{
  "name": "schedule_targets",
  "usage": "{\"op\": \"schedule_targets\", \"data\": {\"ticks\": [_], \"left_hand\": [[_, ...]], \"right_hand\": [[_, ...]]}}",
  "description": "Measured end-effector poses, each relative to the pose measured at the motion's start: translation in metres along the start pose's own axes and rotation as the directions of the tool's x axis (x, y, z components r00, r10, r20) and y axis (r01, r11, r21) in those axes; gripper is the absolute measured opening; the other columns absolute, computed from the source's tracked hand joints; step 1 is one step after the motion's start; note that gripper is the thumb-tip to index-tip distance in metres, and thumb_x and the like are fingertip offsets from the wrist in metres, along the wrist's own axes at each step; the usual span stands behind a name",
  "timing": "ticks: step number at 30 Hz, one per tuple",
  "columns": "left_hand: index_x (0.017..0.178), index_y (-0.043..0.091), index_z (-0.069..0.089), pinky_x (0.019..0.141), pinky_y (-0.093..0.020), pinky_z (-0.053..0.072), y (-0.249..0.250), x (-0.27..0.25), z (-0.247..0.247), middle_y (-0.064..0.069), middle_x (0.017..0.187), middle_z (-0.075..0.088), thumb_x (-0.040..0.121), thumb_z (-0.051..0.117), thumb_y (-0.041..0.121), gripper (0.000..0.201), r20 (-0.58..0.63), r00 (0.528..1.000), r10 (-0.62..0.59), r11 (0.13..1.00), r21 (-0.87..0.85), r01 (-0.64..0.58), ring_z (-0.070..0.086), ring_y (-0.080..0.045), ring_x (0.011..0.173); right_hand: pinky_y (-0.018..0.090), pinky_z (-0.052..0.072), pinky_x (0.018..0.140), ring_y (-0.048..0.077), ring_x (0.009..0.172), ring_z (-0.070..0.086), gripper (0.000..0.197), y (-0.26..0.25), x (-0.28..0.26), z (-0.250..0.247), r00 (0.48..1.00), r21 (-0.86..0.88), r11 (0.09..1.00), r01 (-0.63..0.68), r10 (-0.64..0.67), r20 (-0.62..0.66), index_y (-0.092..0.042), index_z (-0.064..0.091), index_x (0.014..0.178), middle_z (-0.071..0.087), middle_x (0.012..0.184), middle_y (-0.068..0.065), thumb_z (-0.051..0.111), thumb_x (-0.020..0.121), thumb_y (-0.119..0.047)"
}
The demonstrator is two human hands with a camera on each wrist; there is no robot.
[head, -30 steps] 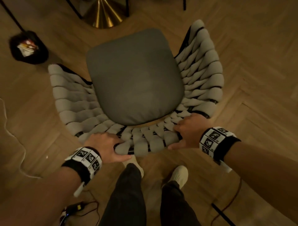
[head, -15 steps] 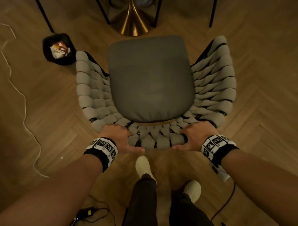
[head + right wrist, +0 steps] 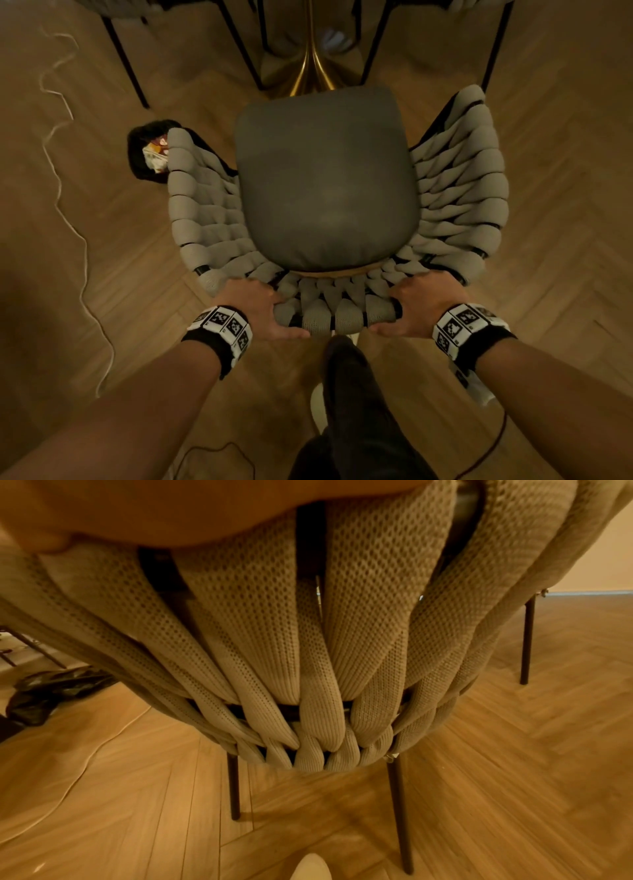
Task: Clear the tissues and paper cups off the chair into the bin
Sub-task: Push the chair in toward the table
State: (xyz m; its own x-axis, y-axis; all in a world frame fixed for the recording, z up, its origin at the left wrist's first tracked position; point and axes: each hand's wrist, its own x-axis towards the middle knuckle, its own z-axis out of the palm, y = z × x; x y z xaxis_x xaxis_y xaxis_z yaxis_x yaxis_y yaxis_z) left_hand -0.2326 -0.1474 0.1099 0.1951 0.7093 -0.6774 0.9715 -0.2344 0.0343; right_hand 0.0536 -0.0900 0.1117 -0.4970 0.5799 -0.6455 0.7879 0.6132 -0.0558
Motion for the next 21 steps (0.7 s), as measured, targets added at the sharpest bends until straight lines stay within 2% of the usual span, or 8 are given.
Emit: {"op": "schedule_targets", "data": {"ticks": [2, 6, 11, 15, 17, 21], "left_hand": [[0.096, 0.036, 0.063, 0.064, -0.034, 0.051, -0.022, 0.019, -0.016, 0.007, 0.082, 0.069, 0.038, 0.008, 0.103, 0.104, -0.003, 1.0, 0.001, 1.0, 0.011, -0.001, 0.061, -0.018, 0.074], [0.085, 0.033, 0.063, 0.064, -0.036, 0.053, -0.058, 0.052, -0.05, 0.007, 0.073, 0.066, 0.037, 0.01, 0.104, 0.1, -0.011, 1.0, -0.02, 1.0, 0.0, 0.02, 0.059, -0.018, 0.066], [0.085, 0.036, 0.059, 0.063, -0.036, 0.053, -0.099, 0.091, -0.093, 0.006, 0.075, 0.066, 0.04, 0.01, 0.103, 0.094, -0.032, 0.999, 0.018, 1.0, 0.006, -0.018, 0.058, -0.018, 0.067], [0.098, 0.039, 0.058, 0.06, -0.031, 0.047, -0.139, 0.12, -0.12, 0.008, 0.081, 0.067, 0.04, 0.01, 0.103, 0.099, -0.026, 0.999, 0.027, 0.999, 0.024, -0.026, 0.059, -0.017, 0.071], [0.101, 0.038, 0.059, 0.062, -0.031, 0.049, -0.163, 0.138, -0.133, 0.007, 0.082, 0.068, 0.039, 0.01, 0.103, 0.102, -0.028, 0.999, 0.032, 0.999, 0.029, -0.031, 0.06, -0.017, 0.073], [0.095, 0.033, 0.061, 0.07, -0.037, 0.054, -0.196, 0.166, -0.156, 0.004, 0.08, 0.068, 0.037, 0.011, 0.104, 0.104, 0.029, 0.998, 0.047, 0.999, 0.015, -0.047, 0.061, -0.02, 0.072]], "right_hand": [[0.032, 0.052, 0.061, 0.016, 0.059, 0.057, 0.101, 0.005, 0.022, -0.018, 1.0, 0.012, 1.0, -0.004, 0.004, -0.003, -0.028, 0.06, 0.075, 0.062, 0.067, -0.006, 0.0, 0.04, -0.101], [0.03, 0.05, 0.058, 0.016, 0.06, 0.057, 0.091, 0.016, 0.059, -0.054, 0.999, 0.044, 0.999, -0.021, 0.022, -0.04, -0.03, 0.063, 0.077, 0.062, 0.068, -0.006, 0.013, 0.047, -0.1], [0.032, 0.053, 0.063, 0.015, 0.062, 0.059, 0.092, 0.036, 0.115, -0.092, 0.998, 0.078, 0.997, -0.031, 0.035, -0.056, -0.033, 0.064, 0.076, 0.064, 0.068, -0.008, 0.009, 0.045, -0.101], [0.035, 0.054, 0.066, 0.018, 0.07, 0.062, 0.102, 0.043, 0.162, -0.121, 0.997, 0.098, 0.995, -0.034, 0.041, -0.069, -0.033, 0.067, 0.084, 0.068, 0.077, -0.006, 0.004, 0.041, -0.102], [0.036, 0.054, 0.068, 0.019, 0.074, 0.063, 0.104, 0.044, 0.183, -0.137, 0.996, 0.105, 0.994, -0.026, 0.034, -0.077, -0.032, 0.067, 0.088, 0.069, 0.082, -0.005, 0.005, 0.042, -0.102], [0.03, 0.052, 0.061, 0.018, 0.063, 0.06, 0.097, 0.049, 0.21, -0.176, 0.997, 0.066, 0.997, -0.042, 0.047, -0.067, -0.029, 0.065, 0.079, 0.066, 0.07, -0.004, 0.006, 0.048, -0.1]]}}
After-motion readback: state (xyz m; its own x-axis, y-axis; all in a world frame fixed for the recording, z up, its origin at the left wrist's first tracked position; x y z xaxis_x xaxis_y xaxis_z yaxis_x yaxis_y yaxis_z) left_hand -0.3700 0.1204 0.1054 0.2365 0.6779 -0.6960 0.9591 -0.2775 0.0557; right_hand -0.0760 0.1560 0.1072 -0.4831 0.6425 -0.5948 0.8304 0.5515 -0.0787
